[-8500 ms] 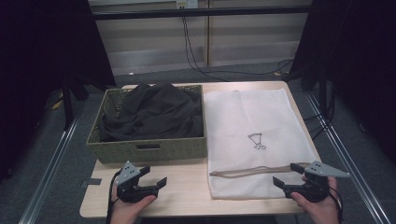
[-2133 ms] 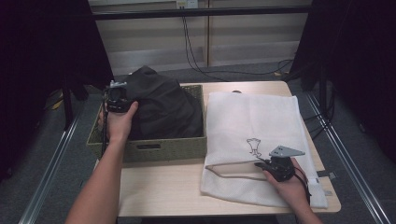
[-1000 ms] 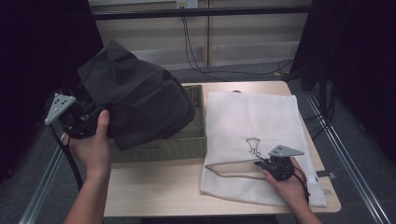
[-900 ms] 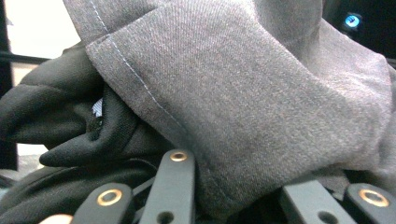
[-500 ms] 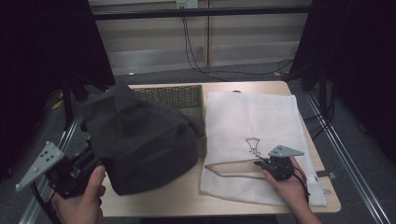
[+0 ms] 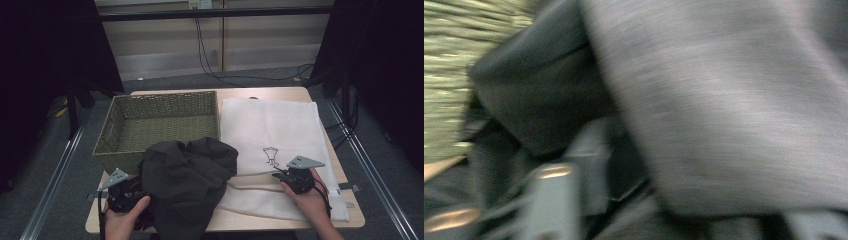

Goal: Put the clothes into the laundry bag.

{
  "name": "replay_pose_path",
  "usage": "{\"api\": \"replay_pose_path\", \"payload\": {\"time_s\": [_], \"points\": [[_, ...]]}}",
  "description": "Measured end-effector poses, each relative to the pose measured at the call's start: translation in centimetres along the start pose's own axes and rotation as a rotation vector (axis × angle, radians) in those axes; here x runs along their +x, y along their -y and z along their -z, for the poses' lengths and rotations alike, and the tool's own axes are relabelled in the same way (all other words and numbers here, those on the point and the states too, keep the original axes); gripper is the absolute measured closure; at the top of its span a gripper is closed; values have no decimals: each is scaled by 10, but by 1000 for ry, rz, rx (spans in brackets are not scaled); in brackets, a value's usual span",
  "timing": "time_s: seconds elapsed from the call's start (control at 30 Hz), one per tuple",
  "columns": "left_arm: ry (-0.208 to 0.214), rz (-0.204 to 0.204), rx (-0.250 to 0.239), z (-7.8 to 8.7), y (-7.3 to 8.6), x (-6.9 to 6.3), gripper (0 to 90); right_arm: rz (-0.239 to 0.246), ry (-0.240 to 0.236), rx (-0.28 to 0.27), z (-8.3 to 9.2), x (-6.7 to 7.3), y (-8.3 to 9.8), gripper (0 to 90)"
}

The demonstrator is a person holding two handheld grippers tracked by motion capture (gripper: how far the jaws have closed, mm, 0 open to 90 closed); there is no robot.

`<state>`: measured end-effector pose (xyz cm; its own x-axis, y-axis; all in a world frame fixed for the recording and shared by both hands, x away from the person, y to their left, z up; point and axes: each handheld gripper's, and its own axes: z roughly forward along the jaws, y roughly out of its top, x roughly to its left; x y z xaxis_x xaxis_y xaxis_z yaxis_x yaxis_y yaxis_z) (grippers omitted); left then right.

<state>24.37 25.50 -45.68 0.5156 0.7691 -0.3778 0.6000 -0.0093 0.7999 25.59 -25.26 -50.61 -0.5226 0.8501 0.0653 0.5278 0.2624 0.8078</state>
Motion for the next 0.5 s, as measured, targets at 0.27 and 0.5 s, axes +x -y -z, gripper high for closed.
{"api": "replay_pose_path", "payload": {"time_s": [0.27,0.5], "points": [[-116,-73,70,-8,-9,28,122,1,0,-5,0,0,0,890],[47,-125,-22,19,-14,36,48,0,6,2,0,0,0,890]]}}
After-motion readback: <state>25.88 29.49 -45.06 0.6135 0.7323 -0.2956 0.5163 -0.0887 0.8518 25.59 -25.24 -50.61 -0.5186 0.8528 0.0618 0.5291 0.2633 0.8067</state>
